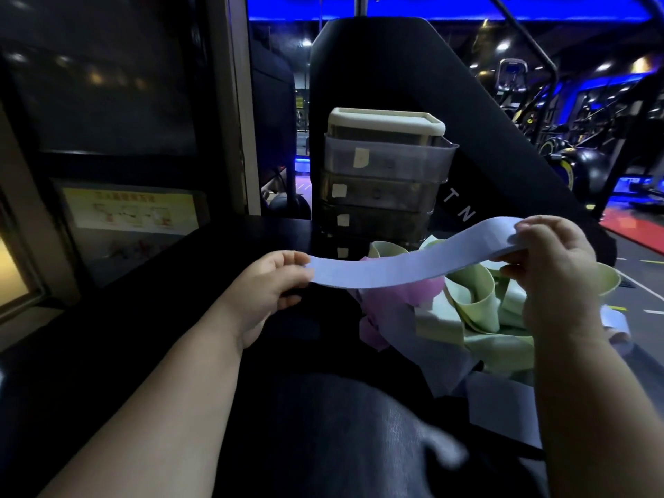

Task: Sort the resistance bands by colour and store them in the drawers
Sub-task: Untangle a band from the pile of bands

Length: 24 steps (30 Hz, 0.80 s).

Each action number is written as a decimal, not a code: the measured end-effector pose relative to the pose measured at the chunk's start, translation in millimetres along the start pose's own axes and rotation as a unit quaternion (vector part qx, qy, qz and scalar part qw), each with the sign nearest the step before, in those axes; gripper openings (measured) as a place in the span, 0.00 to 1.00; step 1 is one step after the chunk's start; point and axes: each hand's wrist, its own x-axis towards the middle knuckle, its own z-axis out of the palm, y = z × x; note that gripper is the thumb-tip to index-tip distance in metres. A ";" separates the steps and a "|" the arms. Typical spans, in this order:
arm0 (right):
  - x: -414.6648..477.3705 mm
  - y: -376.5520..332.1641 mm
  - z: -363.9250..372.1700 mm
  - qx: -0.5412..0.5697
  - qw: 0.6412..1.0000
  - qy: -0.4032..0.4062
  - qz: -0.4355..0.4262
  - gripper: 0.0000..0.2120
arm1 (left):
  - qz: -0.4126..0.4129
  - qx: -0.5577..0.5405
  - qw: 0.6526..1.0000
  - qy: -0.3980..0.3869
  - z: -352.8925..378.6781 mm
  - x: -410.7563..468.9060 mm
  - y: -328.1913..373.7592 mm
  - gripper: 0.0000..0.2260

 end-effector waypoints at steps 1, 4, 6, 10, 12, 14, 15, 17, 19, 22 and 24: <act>-1.2 0.5 2.3 -0.024 1.000 0.000 -0.016 0.04 | -0.002 -0.007 1.000 0.018 -0.6 -1.3 3.5 0.03; -9.4 1.6 10.6 -0.080 0.995 -0.011 -0.050 0.10 | 0.035 0.072 0.995 0.065 -8.7 -6.7 5.7 0.05; -18.4 1.2 17.8 -0.096 0.992 -0.036 -0.070 0.14 | 0.060 0.117 0.989 0.071 -17.6 -17.5 3.6 0.05; -36.2 3.6 33.3 -0.125 0.983 -0.088 -0.105 0.23 | 0.050 0.153 0.982 0.096 -43.6 -47.2 -6.5 0.14; -45.6 7.9 41.3 -0.149 0.974 -0.110 -0.129 0.25 | 0.028 0.164 0.981 0.100 -57.7 -63.5 -14.1 0.16; -54.8 14.1 48.7 -0.181 0.962 -0.137 -0.149 0.24 | 0.010 0.184 0.977 0.104 -70.2 -78.7 -24.4 0.13; -59.6 17.5 52.5 -0.195 0.958 -0.148 -0.152 0.23 | 0.005 0.207 0.972 0.109 -76.2 -85.9 -30.0 0.11; -65.7 26.5 59.6 -0.208 0.952 -0.164 -0.155 0.21 | -0.001 0.262 0.958 0.118 -86.1 -100.2 -40.0 0.09; -72.0 29.9 66.5 -0.221 0.945 -0.178 -0.164 0.15 | -0.003 0.304 0.945 0.123 -93.5 -111.4 -48.4 0.07; -82.3 29.1 81.7 -0.247 0.934 -0.183 -0.182 0.12 | -0.008 0.367 0.921 0.132 -101.5 -123.5 -51.9 0.06; -84.5 32.8 95.9 -0.235 0.942 -0.190 -0.146 0.12 | -0.010 0.387 0.913 0.127 -107.1 -128.4 -49.0 0.05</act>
